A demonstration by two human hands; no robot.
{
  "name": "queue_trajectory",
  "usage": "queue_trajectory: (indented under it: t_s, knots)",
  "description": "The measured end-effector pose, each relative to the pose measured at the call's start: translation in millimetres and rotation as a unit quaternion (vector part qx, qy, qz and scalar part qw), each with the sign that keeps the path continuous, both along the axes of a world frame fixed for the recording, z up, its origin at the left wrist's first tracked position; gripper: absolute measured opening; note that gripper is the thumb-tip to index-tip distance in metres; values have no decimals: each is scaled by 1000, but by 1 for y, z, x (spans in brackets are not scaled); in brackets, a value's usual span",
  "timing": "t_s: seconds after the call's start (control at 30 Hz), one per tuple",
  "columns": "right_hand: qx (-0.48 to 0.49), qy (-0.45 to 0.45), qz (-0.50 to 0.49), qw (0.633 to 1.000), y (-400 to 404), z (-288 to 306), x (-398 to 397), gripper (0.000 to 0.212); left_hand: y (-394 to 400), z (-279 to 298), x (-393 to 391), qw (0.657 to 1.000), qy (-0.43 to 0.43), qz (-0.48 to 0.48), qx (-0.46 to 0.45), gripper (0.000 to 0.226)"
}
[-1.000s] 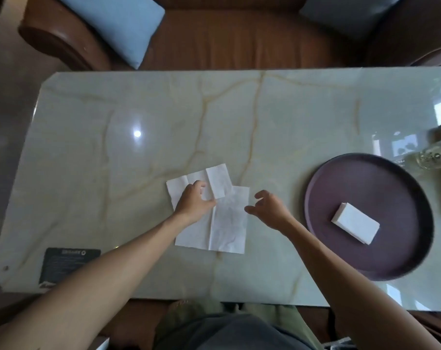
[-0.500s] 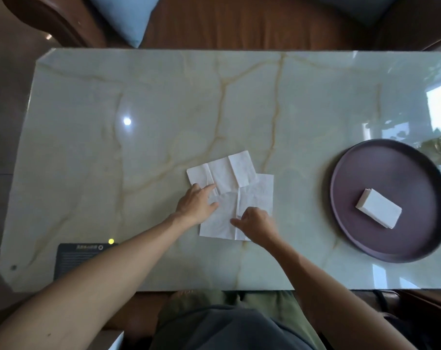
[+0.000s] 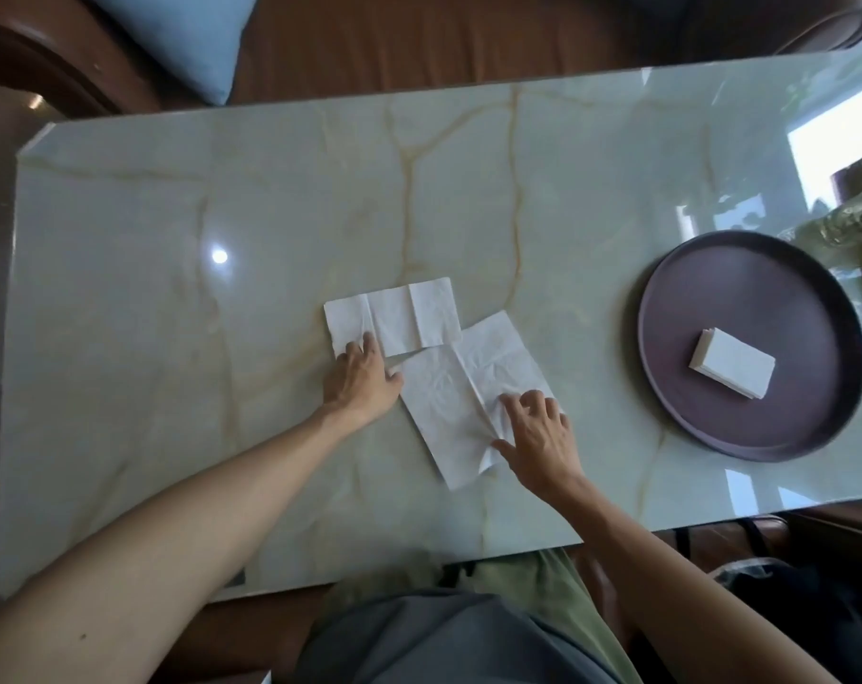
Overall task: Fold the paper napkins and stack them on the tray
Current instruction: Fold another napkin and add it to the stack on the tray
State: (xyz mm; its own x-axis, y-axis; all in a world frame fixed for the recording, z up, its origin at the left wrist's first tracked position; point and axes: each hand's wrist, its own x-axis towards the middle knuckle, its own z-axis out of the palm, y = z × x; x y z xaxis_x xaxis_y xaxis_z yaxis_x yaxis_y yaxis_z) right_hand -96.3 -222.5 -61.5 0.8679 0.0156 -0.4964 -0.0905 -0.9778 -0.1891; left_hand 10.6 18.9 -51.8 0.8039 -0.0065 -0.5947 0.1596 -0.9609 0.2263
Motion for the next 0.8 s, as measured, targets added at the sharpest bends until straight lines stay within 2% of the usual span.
queue_trajectory:
  t_s: [0.13, 0.2, 0.27, 0.33, 0.4, 0.43, 0.5, 0.53, 0.57, 0.6, 0.67, 0.8]
  knots:
    - [-17, -1, 23, 1000, -27, 1, -6, 64, -28, 5, 4, 996, -47, -44, -68, 50]
    - [-21, -9, -39, 999, -33, 2, -11, 64, -48, 4, 5, 994, -33, -52, -95, 54]
    - [-2, -18, -176, 984, -36, 6, -17, 57, -66, 2, 7, 995, -5, -27, -95, 57]
    - [44, -3, -356, 933, -37, 11, -19, 51, -79, -1, 6, 996, 20, 10, -86, 58]
    - [119, 40, -508, 852, -34, 8, -20, 54, -87, -5, 4, 994, 39, 40, -91, 59]
    - [166, 57, -572, 801, -31, 6, -20, 57, -89, -7, 3, 994, 47, 45, -92, 60]
    - [240, 75, -666, 702, -25, -5, -18, 65, -93, -11, 1, 994, 53, 45, -81, 61]
    - [262, 83, -694, 666, -22, -7, -16, 66, -94, -12, 1, 995, 53, 48, -76, 60]
    - [282, 87, -710, 639, -19, -6, -14, 61, -95, -12, 1, 995, 51, 52, -73, 58]
    - [295, 90, -714, 628, -18, -7, -12, 49, -95, -13, 2, 995, 49, 56, -71, 54]
    - [296, 93, -700, 644, -18, -7, -9, 22, -96, -14, 2, 996, 43, 57, -59, 43]
    - [218, 51, -636, 738, -19, -6, -6, 25, -101, -14, -5, 995, 49, 66, -54, 41]
